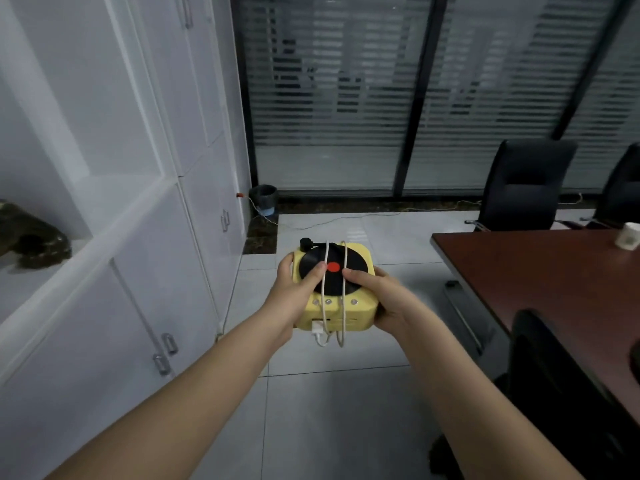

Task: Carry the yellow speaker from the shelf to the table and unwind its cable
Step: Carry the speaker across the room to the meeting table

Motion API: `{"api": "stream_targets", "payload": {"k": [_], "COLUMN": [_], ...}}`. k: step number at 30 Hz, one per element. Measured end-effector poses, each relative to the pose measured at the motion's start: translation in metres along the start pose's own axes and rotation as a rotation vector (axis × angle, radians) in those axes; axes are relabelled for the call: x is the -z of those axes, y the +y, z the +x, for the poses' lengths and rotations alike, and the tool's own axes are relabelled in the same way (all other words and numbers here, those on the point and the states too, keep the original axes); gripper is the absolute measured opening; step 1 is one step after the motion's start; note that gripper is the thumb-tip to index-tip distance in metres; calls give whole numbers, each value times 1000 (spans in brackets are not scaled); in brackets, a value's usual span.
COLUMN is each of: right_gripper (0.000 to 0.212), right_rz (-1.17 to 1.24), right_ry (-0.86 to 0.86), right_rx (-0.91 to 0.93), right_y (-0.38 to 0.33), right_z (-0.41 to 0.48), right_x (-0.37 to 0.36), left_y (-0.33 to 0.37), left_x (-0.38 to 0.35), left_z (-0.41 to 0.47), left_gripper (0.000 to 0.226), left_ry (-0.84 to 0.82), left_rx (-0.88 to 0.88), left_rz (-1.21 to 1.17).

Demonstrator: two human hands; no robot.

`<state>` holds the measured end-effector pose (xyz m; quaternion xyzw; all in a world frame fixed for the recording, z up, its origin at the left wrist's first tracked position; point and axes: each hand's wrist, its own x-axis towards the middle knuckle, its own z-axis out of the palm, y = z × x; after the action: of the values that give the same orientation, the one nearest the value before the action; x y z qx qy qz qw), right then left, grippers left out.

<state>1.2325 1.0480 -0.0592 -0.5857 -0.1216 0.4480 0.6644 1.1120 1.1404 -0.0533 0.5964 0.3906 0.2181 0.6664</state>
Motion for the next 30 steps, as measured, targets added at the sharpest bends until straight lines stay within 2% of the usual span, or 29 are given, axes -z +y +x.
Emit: {"api": "stream_targets", "payload": {"k": [7, 11, 17, 21, 27, 30], "right_gripper": [50, 31, 50, 46, 30, 31], "right_rz": [28, 38, 36, 48, 74, 82], "right_ry": [75, 111, 155, 165, 184, 198], "right_rx": [6, 13, 46, 73, 70, 66], "right_y": [-32, -51, -86, -105, -125, -137], "right_z": [70, 117, 205, 253, 323, 357], "right_x": [18, 19, 5, -3, 0, 7], "left_y": [23, 38, 67, 85, 100, 106], "left_x": [-25, -31, -27, -24, -32, -41], "left_z": [86, 143, 240, 294, 368, 407], "left_gripper": [61, 60, 57, 59, 60, 63], "left_ry": [-83, -118, -168, -193, -216, -230], "left_rx": [7, 21, 3, -7, 2, 19], "left_rz": [38, 63, 80, 106, 127, 128]}}
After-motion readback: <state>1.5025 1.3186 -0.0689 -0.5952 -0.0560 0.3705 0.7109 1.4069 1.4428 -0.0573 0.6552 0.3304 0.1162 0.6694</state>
